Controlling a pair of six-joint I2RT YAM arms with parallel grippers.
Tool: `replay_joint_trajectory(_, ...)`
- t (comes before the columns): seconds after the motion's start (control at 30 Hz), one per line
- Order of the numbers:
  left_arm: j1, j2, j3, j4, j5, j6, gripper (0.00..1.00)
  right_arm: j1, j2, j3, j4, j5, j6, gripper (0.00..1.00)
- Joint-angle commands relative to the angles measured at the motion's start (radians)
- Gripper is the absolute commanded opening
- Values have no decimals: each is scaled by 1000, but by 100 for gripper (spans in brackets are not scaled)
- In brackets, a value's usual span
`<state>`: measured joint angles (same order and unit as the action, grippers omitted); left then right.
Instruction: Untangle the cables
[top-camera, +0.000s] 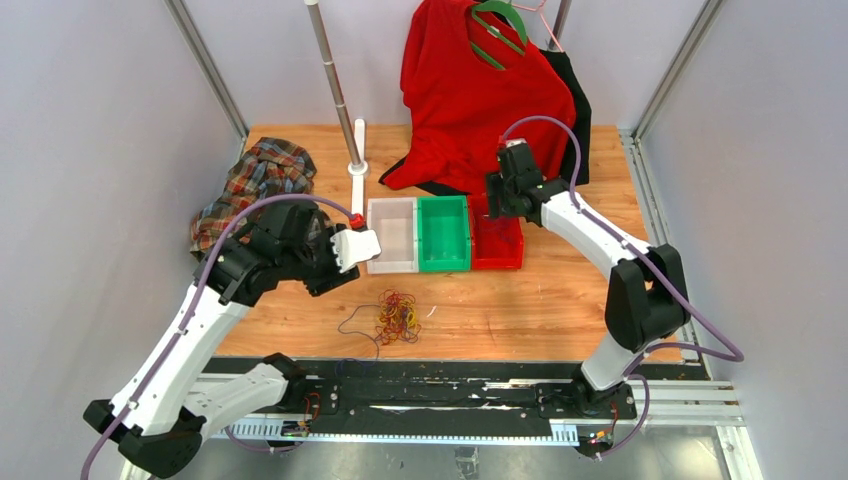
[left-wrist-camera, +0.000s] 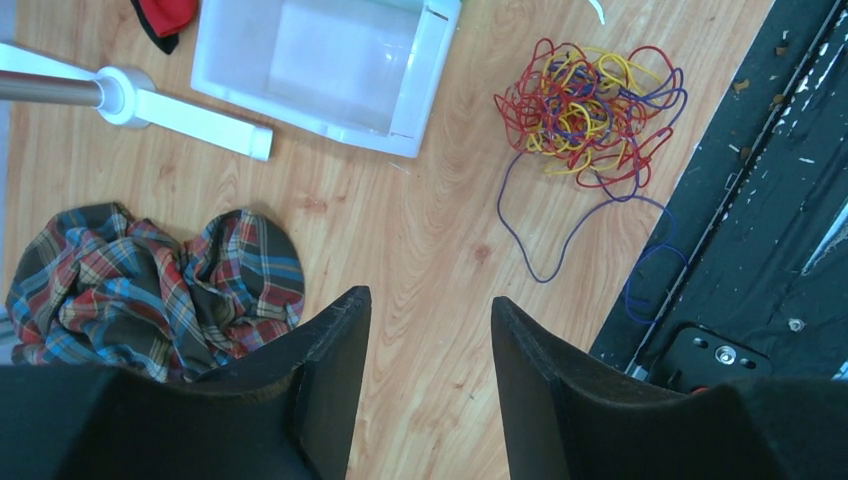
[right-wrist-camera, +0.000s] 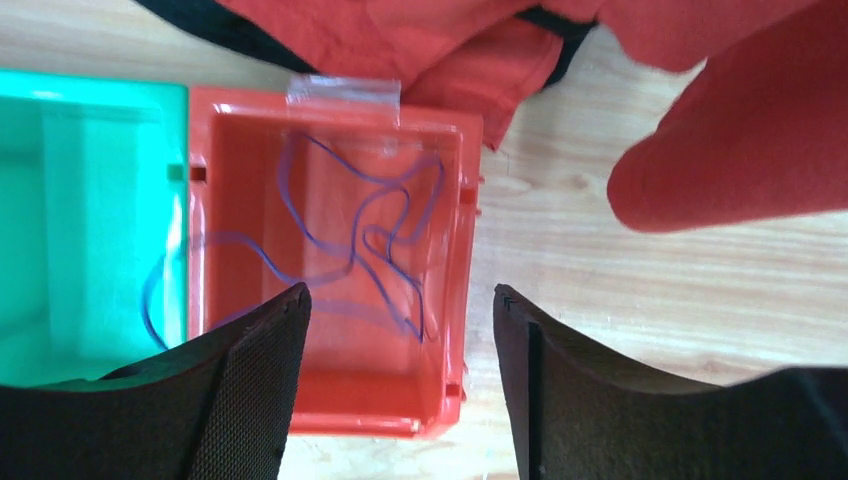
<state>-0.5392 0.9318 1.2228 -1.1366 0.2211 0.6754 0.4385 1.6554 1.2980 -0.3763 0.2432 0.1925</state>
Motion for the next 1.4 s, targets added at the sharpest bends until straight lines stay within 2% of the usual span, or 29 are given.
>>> replay_joint_trajectory(0.0,-7,14,1,-3,-27,5,52,12,-16,9,-148,-18,38,68)
replay_joint_trajectory(0.13,-7,21,-1,-1,-5,-11,51,14,-58,-36,-107,-54,78,68)
replay_joint_trajectory(0.23,-7,29,11,-2,3,-22,51,27,-52,-4,-66,-127,96,67)
replay_joint_trajectory(0.37,-8,18,5,-2,-19,-17,51,65,-10,63,-70,-164,127,56)
replay_joint_trajectory(0.43,-6,17,-19,-1,-27,-17,51,102,-27,61,-60,-140,130,55)
replay_joint_trajectory(0.53,26,44,-79,25,-14,-43,51,173,-104,-7,19,-103,126,61)
replay_joint_trajectory(0.63,95,72,-145,96,24,-66,50,189,-184,-90,76,-187,196,67)
replay_joint_trajectory(0.73,133,93,-215,158,46,-25,48,237,-286,-219,173,-225,235,69)
replay_joint_trajectory(0.83,151,87,-310,219,95,51,48,356,-359,-366,323,-212,260,70)
replay_joint_trajectory(0.9,151,73,-379,283,121,78,45,420,-349,-406,373,-230,303,70)
replay_joint_trajectory(0.97,151,29,-466,414,100,24,38,453,-309,-438,461,-285,376,70)
replay_joint_trajectory(1.07,150,-56,-592,509,109,50,38,502,-218,-440,598,-338,454,70)
replay_joint_trajectory(1.13,149,-88,-609,509,110,55,38,542,-146,-387,579,-343,440,70)
replay_joint_trajectory(1.23,150,-95,-601,425,129,85,39,577,-37,-320,532,-350,429,69)
replay_joint_trajectory(1.37,150,-119,-626,415,141,128,40,583,13,-363,569,-349,467,62)
